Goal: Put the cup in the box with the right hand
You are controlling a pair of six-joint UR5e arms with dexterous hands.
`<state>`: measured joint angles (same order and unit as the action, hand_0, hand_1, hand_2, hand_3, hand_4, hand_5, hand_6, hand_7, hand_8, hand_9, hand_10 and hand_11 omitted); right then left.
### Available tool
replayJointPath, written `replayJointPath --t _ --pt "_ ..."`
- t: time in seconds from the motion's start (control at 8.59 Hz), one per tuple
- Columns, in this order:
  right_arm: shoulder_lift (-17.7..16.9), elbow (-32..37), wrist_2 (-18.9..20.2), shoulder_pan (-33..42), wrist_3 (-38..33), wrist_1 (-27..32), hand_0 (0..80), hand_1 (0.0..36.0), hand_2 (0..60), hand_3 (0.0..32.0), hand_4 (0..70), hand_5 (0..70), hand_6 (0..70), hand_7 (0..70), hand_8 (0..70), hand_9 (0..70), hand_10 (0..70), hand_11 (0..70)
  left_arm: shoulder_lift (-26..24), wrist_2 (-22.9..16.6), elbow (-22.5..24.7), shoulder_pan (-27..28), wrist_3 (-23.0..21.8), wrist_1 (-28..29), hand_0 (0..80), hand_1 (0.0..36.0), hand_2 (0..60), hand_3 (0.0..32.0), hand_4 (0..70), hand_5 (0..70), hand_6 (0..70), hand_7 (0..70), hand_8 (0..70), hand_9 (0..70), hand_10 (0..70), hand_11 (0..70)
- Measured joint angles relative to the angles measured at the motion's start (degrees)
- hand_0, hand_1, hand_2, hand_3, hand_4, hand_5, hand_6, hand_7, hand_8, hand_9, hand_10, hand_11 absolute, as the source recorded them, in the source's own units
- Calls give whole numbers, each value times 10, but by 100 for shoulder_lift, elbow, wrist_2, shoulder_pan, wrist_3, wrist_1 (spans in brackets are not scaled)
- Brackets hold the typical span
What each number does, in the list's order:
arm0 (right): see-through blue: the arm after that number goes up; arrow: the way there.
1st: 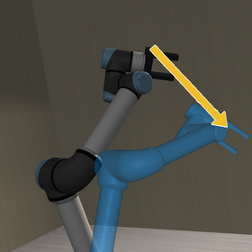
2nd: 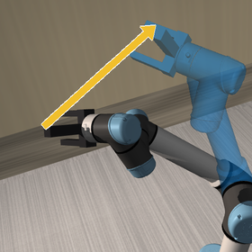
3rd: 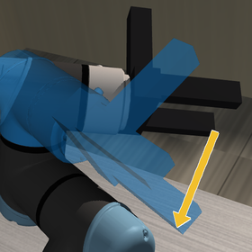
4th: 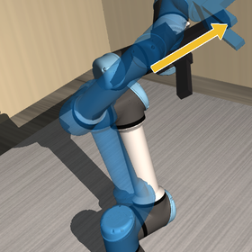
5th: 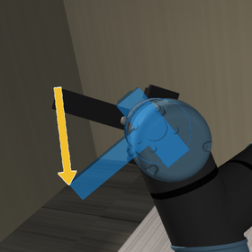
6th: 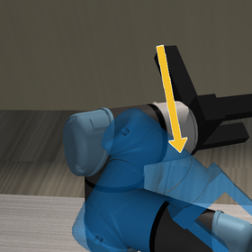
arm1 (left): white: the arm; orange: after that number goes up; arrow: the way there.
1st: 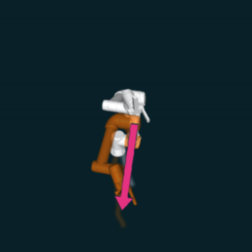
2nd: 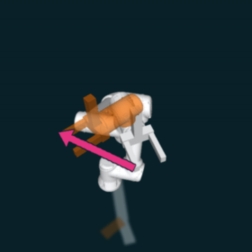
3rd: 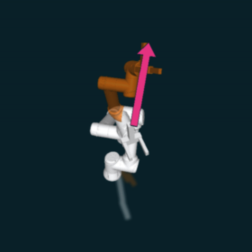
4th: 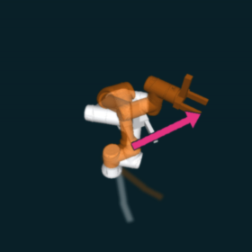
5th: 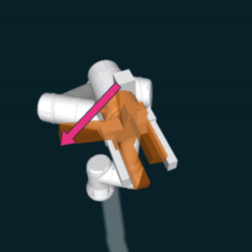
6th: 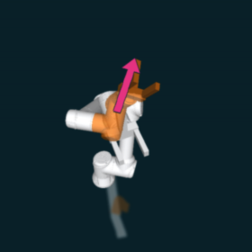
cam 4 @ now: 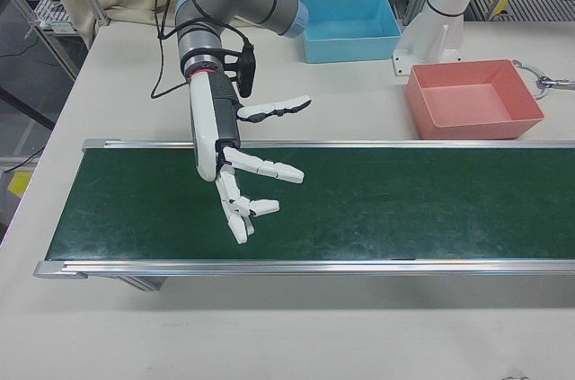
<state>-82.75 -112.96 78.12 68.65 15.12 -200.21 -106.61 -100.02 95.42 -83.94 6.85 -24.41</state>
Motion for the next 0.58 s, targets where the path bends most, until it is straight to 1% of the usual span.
replayJointPath --t 0.23,0.58 --pt "2 1 1 -5 0 0 561 120 0 0 364 55 107 450 26 109 85 140 0 0 -1 0 0 1 0 0 0 0 0 0 0 0 0 0 0 0" --pt "7 2 1 -5 0 0 561 121 0 0 359 55 106 449 24 107 83 138 0 0 -5 0 -3 4 0 0 0 0 0 0 0 0 0 0 0 0"
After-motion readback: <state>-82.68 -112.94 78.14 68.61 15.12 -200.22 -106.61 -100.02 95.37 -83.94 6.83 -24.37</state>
